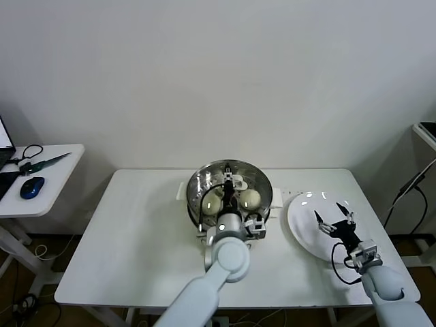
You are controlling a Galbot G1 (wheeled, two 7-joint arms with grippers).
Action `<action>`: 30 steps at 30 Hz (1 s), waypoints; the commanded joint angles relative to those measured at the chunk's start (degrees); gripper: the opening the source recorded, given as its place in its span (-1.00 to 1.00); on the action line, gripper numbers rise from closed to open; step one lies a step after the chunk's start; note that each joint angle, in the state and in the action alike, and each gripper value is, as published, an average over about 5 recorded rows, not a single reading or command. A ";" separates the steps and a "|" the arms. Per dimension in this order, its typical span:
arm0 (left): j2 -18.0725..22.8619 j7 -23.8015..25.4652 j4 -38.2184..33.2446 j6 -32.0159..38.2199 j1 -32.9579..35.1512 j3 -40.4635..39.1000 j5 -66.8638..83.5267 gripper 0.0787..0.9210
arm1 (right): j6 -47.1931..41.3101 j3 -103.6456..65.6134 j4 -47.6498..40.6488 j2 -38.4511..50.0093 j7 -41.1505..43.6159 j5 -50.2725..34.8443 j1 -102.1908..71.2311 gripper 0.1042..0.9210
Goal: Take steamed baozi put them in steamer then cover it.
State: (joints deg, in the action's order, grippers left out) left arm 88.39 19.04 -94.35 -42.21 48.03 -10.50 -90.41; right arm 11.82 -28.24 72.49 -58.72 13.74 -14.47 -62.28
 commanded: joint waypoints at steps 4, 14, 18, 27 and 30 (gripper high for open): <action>-4.52 1.71 -12.26 -2.79 4.64 0.65 0.74 0.36 | -4.80 -0.37 1.71 0.40 -0.33 1.45 -0.10 0.76; -9.83 -1.61 -22.65 -0.27 12.97 4.68 9.04 0.76 | -6.74 -0.56 2.02 0.63 -0.88 -0.12 0.76 0.76; -13.56 -8.07 -26.21 4.12 16.73 9.58 17.54 0.77 | -6.72 -0.55 2.60 1.20 -0.97 -1.59 0.49 0.76; -17.14 -22.73 -30.68 20.97 27.94 27.62 46.67 0.77 | -6.50 -1.26 4.35 -0.28 -0.98 -1.44 -0.43 0.76; -16.07 -24.78 -31.27 26.82 31.89 34.07 54.64 0.77 | -6.63 -1.30 5.33 -0.92 -0.96 -1.18 -0.75 0.76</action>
State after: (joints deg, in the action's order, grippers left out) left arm 75.29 7.65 -119.20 -41.49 66.30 3.63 -66.64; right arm 5.86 -29.26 76.08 -58.49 12.94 -15.25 -62.65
